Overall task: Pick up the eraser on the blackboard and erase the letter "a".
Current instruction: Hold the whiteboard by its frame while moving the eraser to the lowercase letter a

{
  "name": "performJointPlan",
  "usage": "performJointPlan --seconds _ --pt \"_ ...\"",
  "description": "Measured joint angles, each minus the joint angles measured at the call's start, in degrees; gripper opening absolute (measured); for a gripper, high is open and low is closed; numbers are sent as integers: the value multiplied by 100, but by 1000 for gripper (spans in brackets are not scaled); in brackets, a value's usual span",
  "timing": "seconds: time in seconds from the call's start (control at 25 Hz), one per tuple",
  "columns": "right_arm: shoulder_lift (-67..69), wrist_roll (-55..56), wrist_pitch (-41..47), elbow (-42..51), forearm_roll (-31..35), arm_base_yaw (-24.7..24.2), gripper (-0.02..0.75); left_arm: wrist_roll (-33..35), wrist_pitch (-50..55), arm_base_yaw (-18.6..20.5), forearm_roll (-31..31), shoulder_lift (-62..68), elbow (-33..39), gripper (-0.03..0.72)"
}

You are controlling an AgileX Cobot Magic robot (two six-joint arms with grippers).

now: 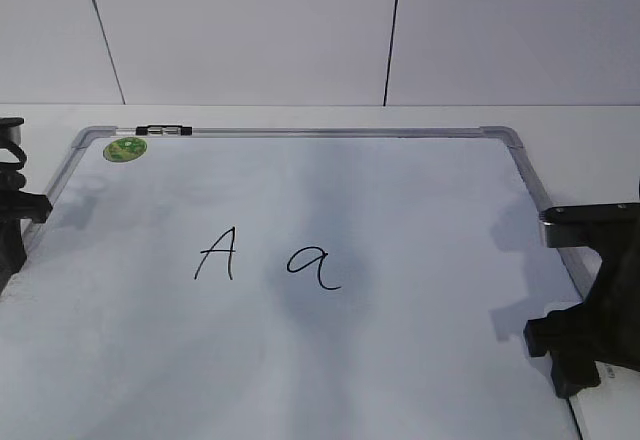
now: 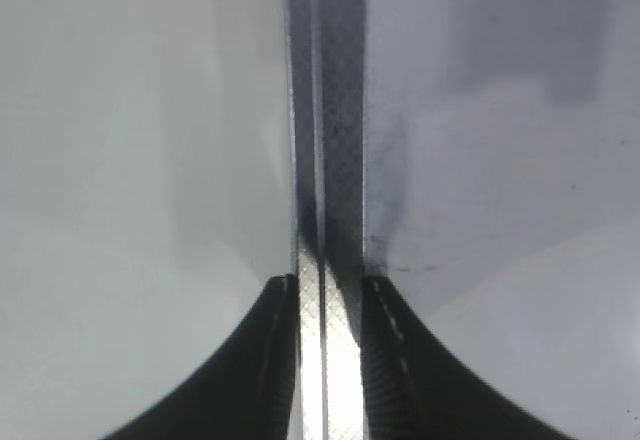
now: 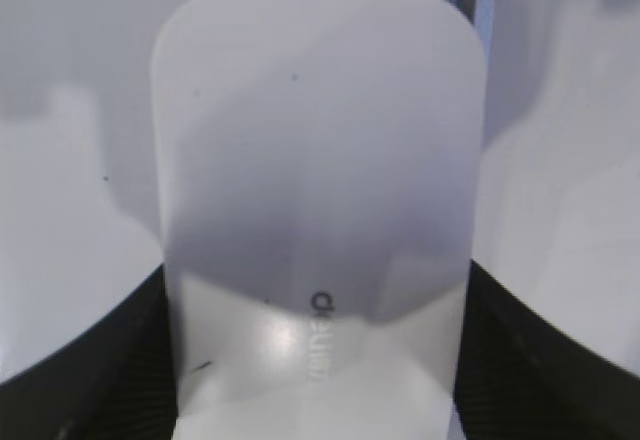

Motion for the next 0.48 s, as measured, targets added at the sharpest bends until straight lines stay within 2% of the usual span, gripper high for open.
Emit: performJointPlan --seconds 0.48 --pt "-317 12 54 -14 10 0 522 0 0 0 34 0 0 151"
